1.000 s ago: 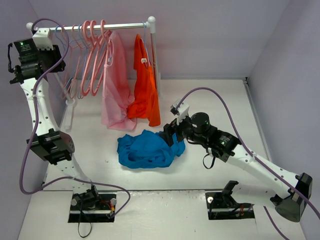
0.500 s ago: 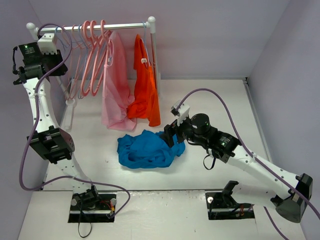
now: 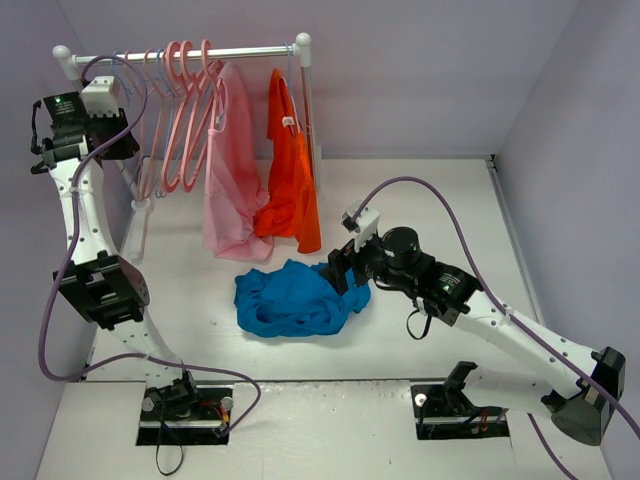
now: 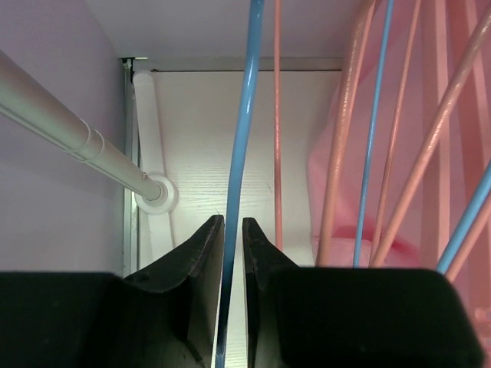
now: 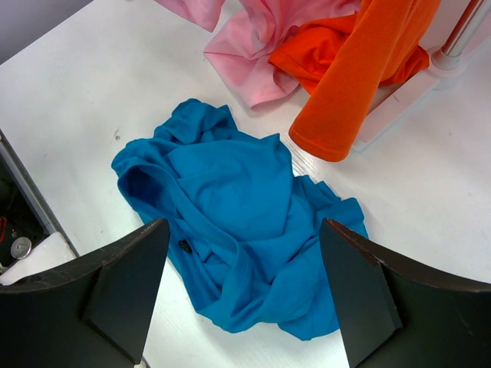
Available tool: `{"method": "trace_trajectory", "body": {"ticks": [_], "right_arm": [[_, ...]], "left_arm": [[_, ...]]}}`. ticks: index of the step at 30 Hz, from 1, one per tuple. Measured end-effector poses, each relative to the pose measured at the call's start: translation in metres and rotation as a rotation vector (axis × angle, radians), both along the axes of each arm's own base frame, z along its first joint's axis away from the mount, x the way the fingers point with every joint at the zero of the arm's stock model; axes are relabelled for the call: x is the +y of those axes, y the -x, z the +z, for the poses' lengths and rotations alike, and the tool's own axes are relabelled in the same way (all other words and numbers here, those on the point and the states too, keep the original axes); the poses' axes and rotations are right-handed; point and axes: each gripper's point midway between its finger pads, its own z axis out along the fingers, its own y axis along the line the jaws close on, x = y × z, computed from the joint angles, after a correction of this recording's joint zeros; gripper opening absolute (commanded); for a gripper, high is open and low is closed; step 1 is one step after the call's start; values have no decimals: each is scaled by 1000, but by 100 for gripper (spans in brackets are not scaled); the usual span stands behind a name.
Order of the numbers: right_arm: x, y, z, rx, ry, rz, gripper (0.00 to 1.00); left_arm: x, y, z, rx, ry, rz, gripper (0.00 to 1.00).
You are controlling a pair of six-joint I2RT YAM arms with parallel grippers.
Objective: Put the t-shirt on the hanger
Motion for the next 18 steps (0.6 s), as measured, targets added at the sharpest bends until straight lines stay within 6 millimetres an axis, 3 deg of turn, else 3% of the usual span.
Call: {"method": "trace_trajectory", "body": {"ticks": [5, 18], "right_arm": [[0, 0, 0, 0, 0, 0, 76], [1, 1, 0, 2, -1, 6, 75]], "left_arm": [[-2, 6, -4, 13, 4, 1, 12], [-3, 21, 19, -30, -22, 24, 20]]}}
